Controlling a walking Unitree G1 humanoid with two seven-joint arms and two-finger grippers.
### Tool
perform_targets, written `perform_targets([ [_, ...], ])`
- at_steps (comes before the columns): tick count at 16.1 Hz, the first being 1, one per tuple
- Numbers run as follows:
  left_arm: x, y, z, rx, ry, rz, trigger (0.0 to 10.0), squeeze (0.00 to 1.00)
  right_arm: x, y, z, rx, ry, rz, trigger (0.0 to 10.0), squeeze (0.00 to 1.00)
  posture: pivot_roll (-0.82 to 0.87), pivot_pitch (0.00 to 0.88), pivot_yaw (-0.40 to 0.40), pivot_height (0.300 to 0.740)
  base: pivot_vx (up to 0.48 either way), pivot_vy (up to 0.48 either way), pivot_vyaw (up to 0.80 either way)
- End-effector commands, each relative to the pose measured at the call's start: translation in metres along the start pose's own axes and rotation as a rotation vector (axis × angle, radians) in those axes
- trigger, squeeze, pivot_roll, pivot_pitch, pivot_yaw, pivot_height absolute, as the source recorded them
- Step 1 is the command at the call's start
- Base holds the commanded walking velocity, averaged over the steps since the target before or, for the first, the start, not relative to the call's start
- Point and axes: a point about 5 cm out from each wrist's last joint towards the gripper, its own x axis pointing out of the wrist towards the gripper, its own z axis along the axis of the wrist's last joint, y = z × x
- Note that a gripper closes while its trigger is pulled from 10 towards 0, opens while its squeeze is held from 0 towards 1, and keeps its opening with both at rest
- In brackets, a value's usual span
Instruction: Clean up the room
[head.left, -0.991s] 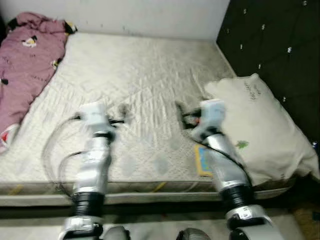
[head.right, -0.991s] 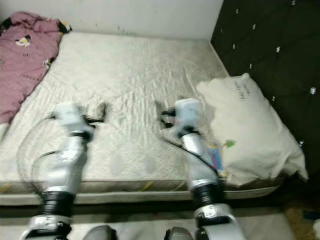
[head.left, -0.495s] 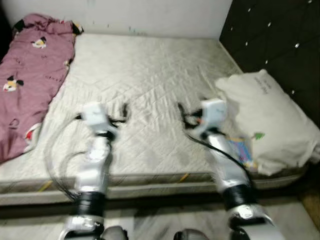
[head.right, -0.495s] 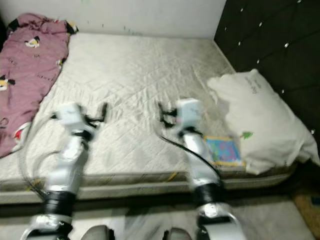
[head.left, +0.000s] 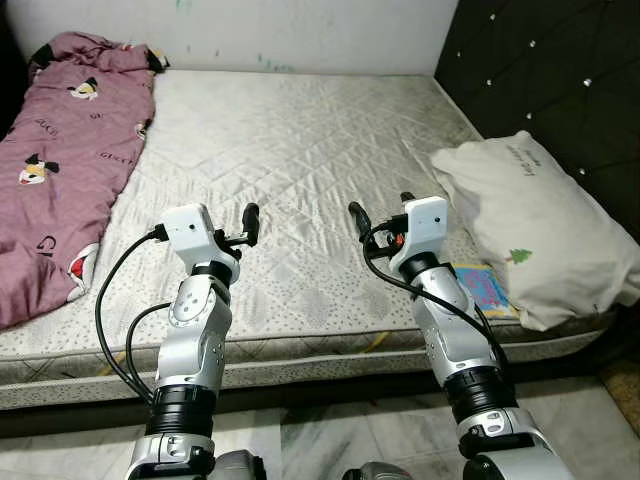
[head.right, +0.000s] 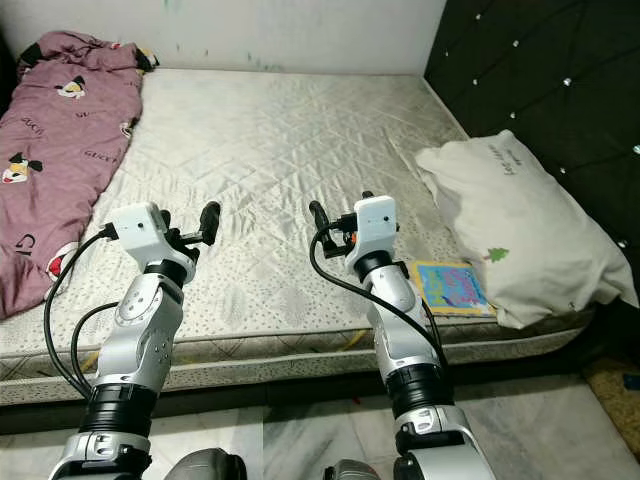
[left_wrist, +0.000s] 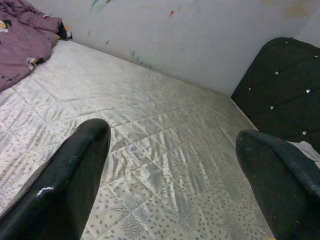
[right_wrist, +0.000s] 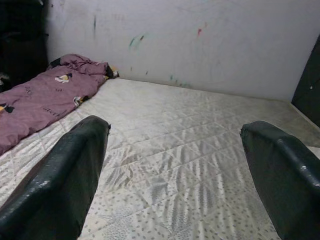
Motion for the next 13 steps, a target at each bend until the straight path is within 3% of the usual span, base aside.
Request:
perform_targets([
  [1, 0.0016, -0.0038, 0.0030, -0.007, -0.012, -0.023, 10.0, 0.00, 0.0012, -0.0030, 0.0036, -0.005, -0.011, -0.006, 10.0, 0.00, -0.01, 0.004, -0.047, 0.740, 0.337, 0.000, 0.00],
  [10, 0.0017, -0.0031, 0.0012, -0.006, 0.005, -0.020, 10.0, 0.00, 0.0012, -0.0027, 0.0032, -0.002, -0.010, -0.007, 10.0, 0.00, -0.01, 0.007, -0.045, 0.740, 0.348, 0.000, 0.00],
  [13, 0.0019, -0.0031, 0.0002, 0.000, 0.009, -0.008, 10.0, 0.00, 0.0012, -0.0028, 0.0029, 0.000, -0.008, -0.007, 10.0, 0.00, -0.01, 0.007, -0.045, 0.740, 0.000, 0.000, 0.00],
])
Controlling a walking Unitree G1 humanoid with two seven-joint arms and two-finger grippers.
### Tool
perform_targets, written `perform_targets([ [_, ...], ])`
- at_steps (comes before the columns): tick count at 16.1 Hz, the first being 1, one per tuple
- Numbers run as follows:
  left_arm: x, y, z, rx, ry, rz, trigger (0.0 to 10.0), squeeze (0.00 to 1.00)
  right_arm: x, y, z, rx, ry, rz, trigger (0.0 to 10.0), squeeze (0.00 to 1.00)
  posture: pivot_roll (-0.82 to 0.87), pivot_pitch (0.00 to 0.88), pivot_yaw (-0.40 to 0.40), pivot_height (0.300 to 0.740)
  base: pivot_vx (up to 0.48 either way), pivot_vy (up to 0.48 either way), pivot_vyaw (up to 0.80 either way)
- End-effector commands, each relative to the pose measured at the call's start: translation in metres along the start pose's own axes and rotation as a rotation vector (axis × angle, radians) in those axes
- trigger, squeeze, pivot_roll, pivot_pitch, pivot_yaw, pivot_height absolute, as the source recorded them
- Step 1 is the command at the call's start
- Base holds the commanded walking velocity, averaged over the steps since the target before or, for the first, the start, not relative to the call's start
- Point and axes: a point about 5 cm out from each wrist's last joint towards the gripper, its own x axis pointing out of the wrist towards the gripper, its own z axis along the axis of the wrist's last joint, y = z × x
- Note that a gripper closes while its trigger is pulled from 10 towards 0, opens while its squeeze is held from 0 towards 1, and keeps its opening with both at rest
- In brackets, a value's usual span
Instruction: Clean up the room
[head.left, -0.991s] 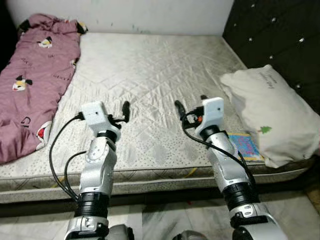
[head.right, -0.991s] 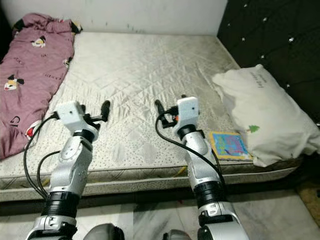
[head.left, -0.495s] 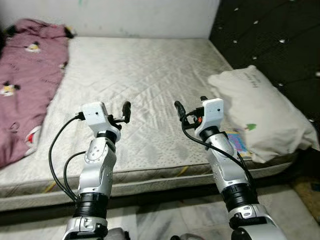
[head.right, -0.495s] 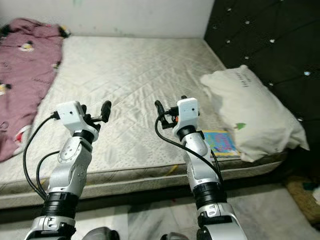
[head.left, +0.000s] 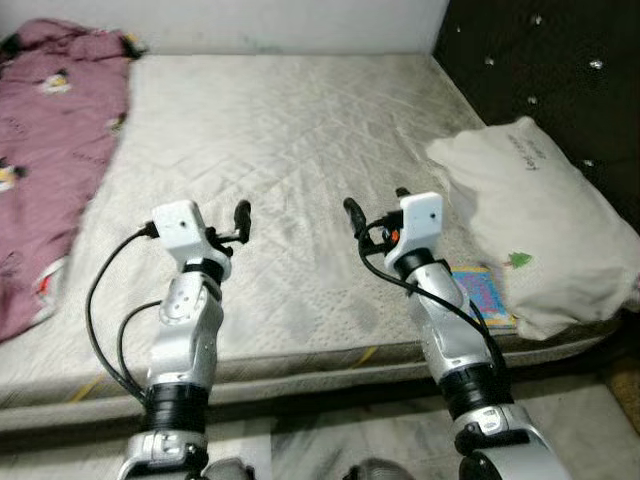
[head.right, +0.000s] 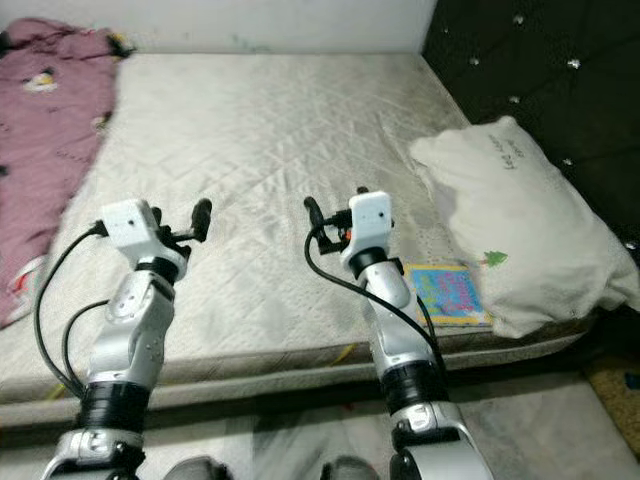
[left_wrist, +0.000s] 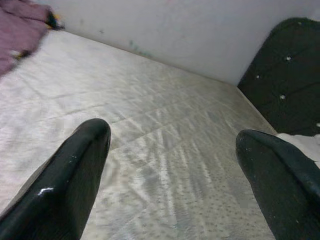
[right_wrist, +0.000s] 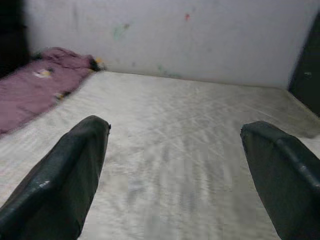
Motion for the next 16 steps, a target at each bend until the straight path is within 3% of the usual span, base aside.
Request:
perform_targets([
  [1, -0.0007, -0.0015, -0.0030, 0.002, 0.017, 0.002, 10.0, 0.00, 0.0002, -0.0019, 0.0012, 0.004, -0.003, -0.003, 10.0, 0.00, -0.01, 0.007, -0.045, 0.740, 0.000, 0.000, 0.00],
  [4, 0.0000, -0.0024, -0.0033, -0.005, 0.016, -0.008, 10.0, 0.00, 0.0006, -0.0019, 0.0005, 0.003, 0.002, 0.000, 10.0, 0.00, -0.01, 0.000, -0.046, 0.740, 0.000, 0.000, 0.00],
  [7, 0.0000, -0.0031, -0.0040, -0.007, 0.017, -0.008, 10.0, 0.00, 0.0004, -0.0021, -0.0004, -0.002, 0.006, 0.002, 10.0, 0.00, -0.01, 0.000, -0.046, 0.740, 0.000, 0.095, -0.68],
  [9, 0.0000, -0.0033, -0.0040, -0.010, 0.015, -0.012, 10.0, 0.00, 0.0002, -0.0020, -0.0007, -0.001, 0.007, 0.002, 10.0, 0.00, -0.01, 0.000, -0.046, 0.740, 0.000, 0.412, -0.63],
  [16, -0.0001, -0.0034, -0.0042, -0.012, 0.015, -0.014, 10.0, 0.00, 0.0003, -0.0016, -0.0015, 0.000, 0.012, 0.006, 10.0, 0.00, -0.01, 0.000, -0.047, 0.740, 0.000, 0.470, 0.00],
])
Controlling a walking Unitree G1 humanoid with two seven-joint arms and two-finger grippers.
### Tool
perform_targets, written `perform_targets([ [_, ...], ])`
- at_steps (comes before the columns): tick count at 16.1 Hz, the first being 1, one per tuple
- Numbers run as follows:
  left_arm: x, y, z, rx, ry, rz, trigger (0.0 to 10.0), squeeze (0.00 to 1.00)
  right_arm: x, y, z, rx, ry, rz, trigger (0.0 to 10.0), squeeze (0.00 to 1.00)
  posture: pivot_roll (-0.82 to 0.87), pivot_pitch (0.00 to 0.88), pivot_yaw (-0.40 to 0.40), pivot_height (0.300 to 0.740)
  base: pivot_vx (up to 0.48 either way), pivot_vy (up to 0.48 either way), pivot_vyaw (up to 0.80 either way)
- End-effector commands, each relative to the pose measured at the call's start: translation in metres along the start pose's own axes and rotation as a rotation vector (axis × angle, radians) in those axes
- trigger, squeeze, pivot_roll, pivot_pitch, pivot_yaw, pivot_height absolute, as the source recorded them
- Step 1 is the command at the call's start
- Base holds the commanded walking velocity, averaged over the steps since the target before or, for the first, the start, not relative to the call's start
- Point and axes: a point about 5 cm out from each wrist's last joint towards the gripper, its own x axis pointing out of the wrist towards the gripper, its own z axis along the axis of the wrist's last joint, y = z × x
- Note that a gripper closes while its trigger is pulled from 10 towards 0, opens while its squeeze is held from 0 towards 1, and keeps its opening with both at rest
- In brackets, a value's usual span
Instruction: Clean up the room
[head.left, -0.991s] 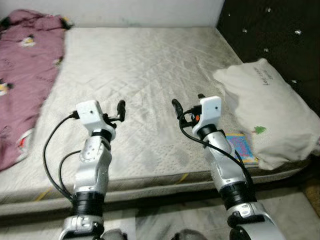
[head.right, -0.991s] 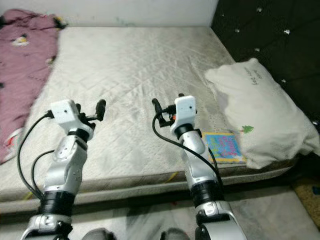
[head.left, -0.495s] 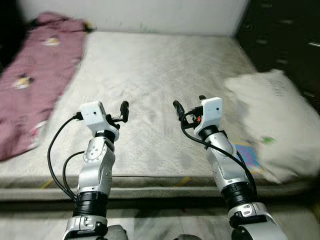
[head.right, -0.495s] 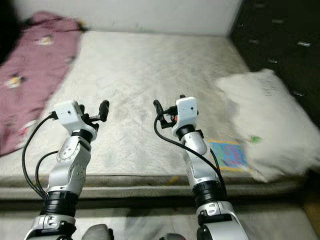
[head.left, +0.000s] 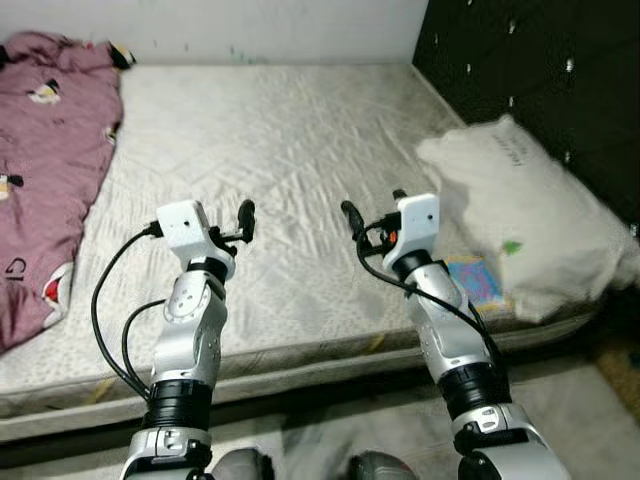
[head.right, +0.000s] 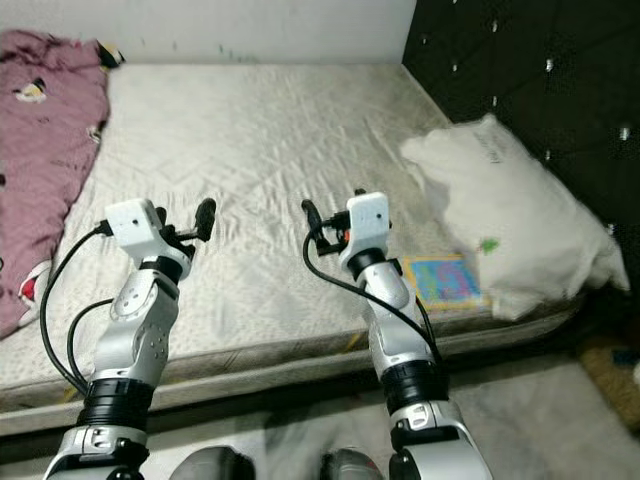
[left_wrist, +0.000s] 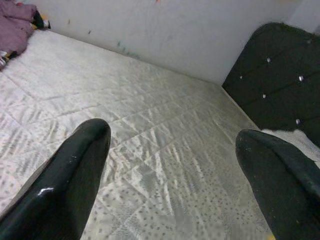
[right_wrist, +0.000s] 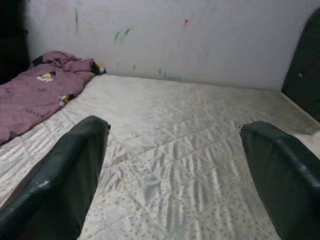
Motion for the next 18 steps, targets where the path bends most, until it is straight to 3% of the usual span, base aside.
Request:
perform_targets([
  [1, 0.0004, -0.0074, -0.0013, -0.009, 0.006, -0.021, 10.0, 0.00, -0.0019, -0.0088, -0.0004, -0.006, 0.008, -0.027, 10.0, 0.00, -0.01, 0.000, -0.046, 0.740, 0.000, 0.469, 0.00],
  [18, 0.0012, -0.0070, -0.0019, -0.023, 0.010, -0.007, 10.0, 0.00, -0.0010, -0.0103, -0.0009, 0.000, 0.013, -0.026, 10.0, 0.00, -0.01, 0.004, -0.050, 0.740, 0.000, 0.469, 0.00],
])
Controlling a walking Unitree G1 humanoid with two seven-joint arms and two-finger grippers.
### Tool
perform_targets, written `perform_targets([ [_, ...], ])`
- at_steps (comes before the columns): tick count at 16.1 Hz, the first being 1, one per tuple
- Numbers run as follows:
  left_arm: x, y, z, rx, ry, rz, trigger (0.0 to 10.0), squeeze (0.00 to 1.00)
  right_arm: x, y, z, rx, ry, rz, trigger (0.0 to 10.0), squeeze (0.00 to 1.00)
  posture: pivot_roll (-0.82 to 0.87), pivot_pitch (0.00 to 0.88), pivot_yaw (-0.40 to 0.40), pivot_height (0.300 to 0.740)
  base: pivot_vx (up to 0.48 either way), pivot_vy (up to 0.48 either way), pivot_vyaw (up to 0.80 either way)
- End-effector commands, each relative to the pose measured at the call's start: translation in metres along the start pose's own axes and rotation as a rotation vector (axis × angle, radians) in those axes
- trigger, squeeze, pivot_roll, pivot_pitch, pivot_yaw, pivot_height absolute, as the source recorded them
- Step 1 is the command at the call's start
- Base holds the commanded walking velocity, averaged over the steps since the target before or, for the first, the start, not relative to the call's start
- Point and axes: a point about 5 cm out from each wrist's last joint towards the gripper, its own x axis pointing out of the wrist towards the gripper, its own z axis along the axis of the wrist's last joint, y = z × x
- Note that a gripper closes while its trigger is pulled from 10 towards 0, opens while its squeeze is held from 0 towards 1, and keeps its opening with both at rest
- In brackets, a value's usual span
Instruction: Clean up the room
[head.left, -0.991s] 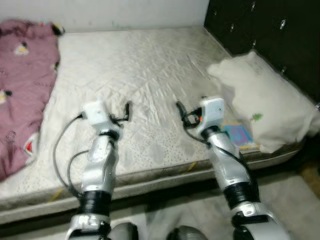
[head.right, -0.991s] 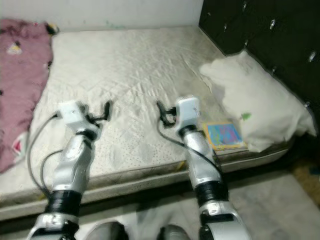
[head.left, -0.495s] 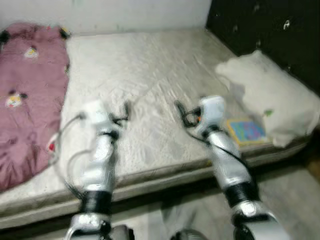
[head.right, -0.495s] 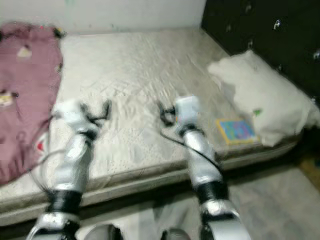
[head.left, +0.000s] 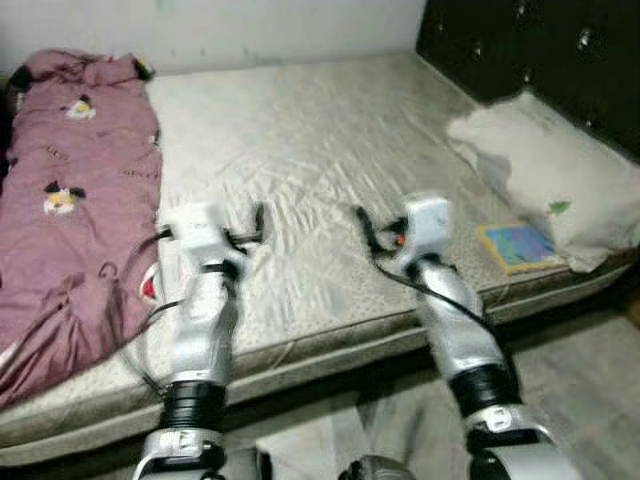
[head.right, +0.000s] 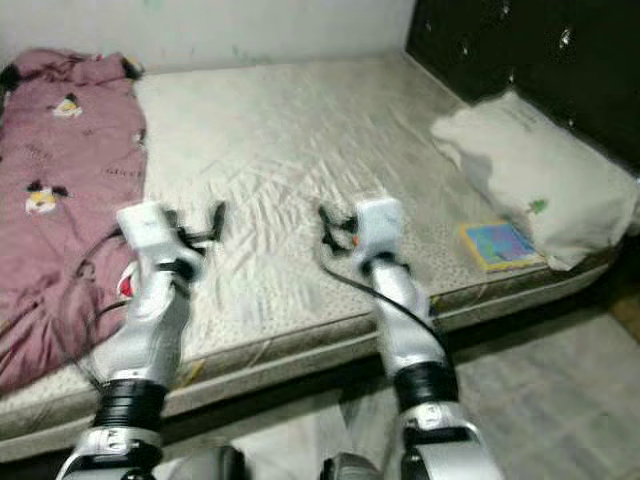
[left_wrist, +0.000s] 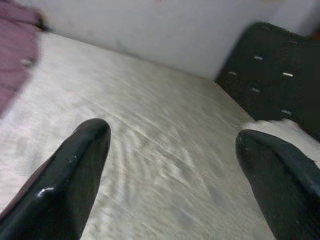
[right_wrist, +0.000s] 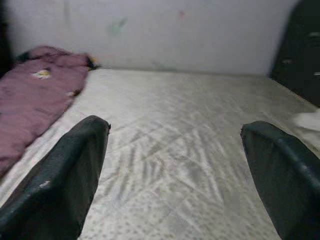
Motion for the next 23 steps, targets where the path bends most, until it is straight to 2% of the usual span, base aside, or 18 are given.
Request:
perform_targets([
  [1, 0.0008, 0.0066, 0.0050, 0.007, -0.010, 0.019, 10.0, 0.00, 0.0052, 0.0055, 0.0094, 0.002, -0.036, 0.017, 10.0, 0.00, -0.01, 0.004, -0.050, 0.740, 0.000, 0.469, 0.00],
  [23, 0.0027, 0.0082, 0.0042, 0.027, -0.008, 0.029, 10.0, 0.00, 0.0066, 0.0093, 0.0098, -0.009, -0.044, 0.044, 10.0, 0.00, -0.01, 0.000, -0.046, 0.740, 0.000, 0.469, 0.00],
])
